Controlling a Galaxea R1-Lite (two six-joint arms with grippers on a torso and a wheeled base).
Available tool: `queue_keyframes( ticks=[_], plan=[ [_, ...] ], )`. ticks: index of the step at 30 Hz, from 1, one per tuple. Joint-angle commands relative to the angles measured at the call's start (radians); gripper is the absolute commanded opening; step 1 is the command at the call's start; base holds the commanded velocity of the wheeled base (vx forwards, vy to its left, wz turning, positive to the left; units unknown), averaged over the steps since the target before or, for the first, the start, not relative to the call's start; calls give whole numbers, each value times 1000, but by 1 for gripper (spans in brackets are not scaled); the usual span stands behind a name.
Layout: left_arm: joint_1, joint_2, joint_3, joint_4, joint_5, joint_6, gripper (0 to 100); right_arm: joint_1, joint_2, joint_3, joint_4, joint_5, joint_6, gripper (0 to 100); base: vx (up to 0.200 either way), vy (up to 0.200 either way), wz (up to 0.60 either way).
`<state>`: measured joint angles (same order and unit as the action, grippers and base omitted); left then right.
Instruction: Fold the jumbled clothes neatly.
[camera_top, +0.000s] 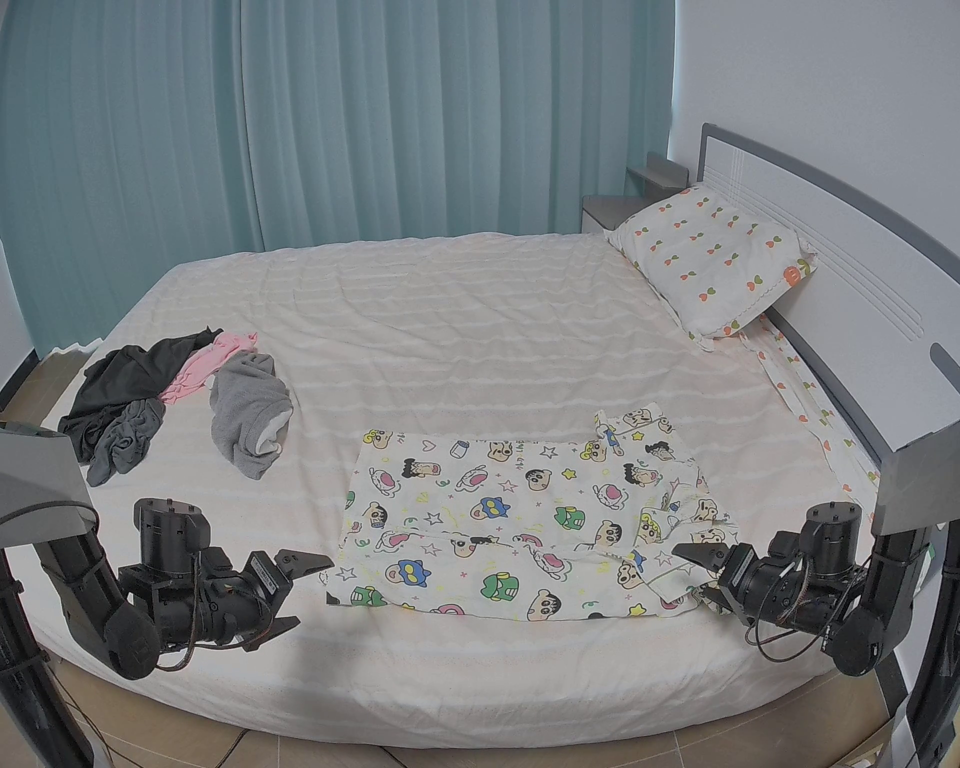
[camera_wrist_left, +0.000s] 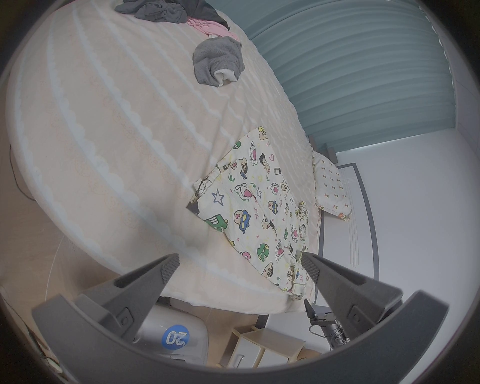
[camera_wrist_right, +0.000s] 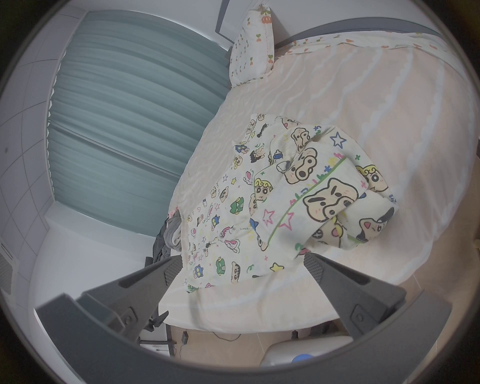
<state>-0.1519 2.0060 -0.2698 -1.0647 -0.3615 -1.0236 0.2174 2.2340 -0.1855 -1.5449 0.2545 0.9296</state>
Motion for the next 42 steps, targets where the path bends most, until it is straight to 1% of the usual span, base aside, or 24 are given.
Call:
queue_keyframes(
  ticks=[1, 8, 11, 14, 17, 19, 21, 23, 29, 34, 39, 42],
  plan=[
    [-1, 7, 4, -3, -1, 0, 100, 5, 101, 17, -17, -41, -5, 100, 0, 0, 0],
    [-9, 19, -8, -6, 3, 5, 100, 30, 105, -5, -18, -44, -3, 100, 0, 0, 0],
    [-9, 33, -9, -31, 4, 5, 100, 30, 104, -54, -17, -55, -3, 100, 0, 0, 0],
    [-17, 47, -8, -58, 6, 7, 100, 39, 110, -68, -17, -69, -3, 100, 0, 0, 0],
    [-24, 60, -3, -84, 24, 7, 100, 40, 133, -101, -17, -77, -3, 100, 0, 0, 0],
    [-31, 66, -3, -89, 33, 7, 100, 40, 156, -117, -17, -92, -6, 100, 0, 0, 0],
    [-35, 71, -2, -90, 39, 7, 100, 40, 173, -144, -17, -129, -8, 100, 0, 0, 0],
    [-37, 73, -2, -90, 47, 8, 100, 30, 176, -153, -17, -161, -8, 100, 0, 0, 0],
    [-38, 73, -2, -90, 47, 11, 100, -4, 176, -155, -18, -204, -8, 100, 0, 0, 0],
    [-38, 73, 0, -90, 47, 11, 100, -9, 177, -138, -18, -216, -5, 100, 0, 0, 0],
    [-38, 73, 0, -90, 47, 11, 100, -46, 185, -153, -18, -225, -6, 100, 0, 0, 0],
    [-38, 74, 0, -90, 47, 11, 100, -55, 185, -160, -18, -228, -6, 100, 0, 0, 0]
  ],
)
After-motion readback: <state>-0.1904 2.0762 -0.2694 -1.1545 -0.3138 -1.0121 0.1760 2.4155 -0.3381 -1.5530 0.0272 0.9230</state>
